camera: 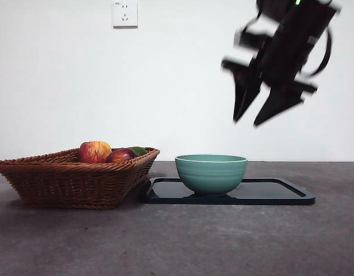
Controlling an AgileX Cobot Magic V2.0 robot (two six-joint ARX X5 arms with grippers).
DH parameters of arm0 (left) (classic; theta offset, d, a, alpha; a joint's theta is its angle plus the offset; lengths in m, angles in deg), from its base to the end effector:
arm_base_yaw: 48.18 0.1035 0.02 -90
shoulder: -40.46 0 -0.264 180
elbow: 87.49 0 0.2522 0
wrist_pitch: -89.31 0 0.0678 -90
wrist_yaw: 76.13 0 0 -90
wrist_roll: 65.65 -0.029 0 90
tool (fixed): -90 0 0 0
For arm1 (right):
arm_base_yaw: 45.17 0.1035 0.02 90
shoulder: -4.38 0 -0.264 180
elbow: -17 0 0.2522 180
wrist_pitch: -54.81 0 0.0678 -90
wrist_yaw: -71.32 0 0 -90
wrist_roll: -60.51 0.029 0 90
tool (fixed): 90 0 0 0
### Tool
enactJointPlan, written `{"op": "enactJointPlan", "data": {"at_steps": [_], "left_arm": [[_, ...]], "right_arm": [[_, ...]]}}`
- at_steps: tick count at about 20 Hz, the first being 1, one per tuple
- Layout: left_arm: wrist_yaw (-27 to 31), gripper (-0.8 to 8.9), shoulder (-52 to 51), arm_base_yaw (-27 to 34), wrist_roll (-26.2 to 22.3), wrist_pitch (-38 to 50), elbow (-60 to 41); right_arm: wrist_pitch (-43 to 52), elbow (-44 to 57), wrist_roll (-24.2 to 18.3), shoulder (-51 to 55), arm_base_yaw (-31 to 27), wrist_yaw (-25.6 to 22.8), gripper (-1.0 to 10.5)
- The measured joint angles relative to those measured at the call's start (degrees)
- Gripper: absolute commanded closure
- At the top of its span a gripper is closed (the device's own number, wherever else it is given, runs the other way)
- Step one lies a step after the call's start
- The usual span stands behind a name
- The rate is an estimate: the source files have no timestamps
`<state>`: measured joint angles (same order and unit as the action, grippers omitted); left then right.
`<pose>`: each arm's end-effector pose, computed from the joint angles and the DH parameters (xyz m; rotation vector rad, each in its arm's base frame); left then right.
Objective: Pick up the wifruite, put it on the bowl, pick up the plate, put it on desk
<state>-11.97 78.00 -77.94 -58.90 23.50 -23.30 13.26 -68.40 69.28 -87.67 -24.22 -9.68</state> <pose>0.0882 -0.0650 0.3182 -0.0797 0.7635 -0.8880 0.3199 0.1273 0.2662 0.0521 0.8807 0.4250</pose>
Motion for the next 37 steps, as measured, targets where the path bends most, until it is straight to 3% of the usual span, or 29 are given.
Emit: {"op": "enactJointPlan", "data": {"at_steps": [7, 11, 17, 22, 24, 37], "left_arm": [[0.0, 4.08, 0.0, 0.0, -0.1, 0.2, 0.0], [0.0, 4.08, 0.0, 0.0, -0.3, 0.6, 0.0], [0.0, 4.08, 0.0, 0.0, -0.3, 0.7, 0.0], [0.0, 4.08, 0.0, 0.0, -0.3, 0.7, 0.0], [0.0, 4.08, 0.0, 0.0, -0.3, 0.7, 0.0], [0.0, 4.08, 0.0, 0.0, -0.3, 0.7, 0.0]], "right_arm": [[-14.3, 0.0, -2.2, 19.6, 0.0, 5.7, 7.2], [-20.1, 0.9, -3.0, 31.1, 0.0, 6.3, 7.2], [-24.0, 12.2, -3.0, 45.7, 0.0, 11.0, 7.2], [-24.2, 24.2, -3.0, 55.0, 0.0, 18.8, 7.2], [-24.5, 26.7, -3.0, 57.0, 0.0, 20.9, 7.2], [-24.2, 26.9, -3.0, 57.9, 0.0, 20.9, 7.2]]}}
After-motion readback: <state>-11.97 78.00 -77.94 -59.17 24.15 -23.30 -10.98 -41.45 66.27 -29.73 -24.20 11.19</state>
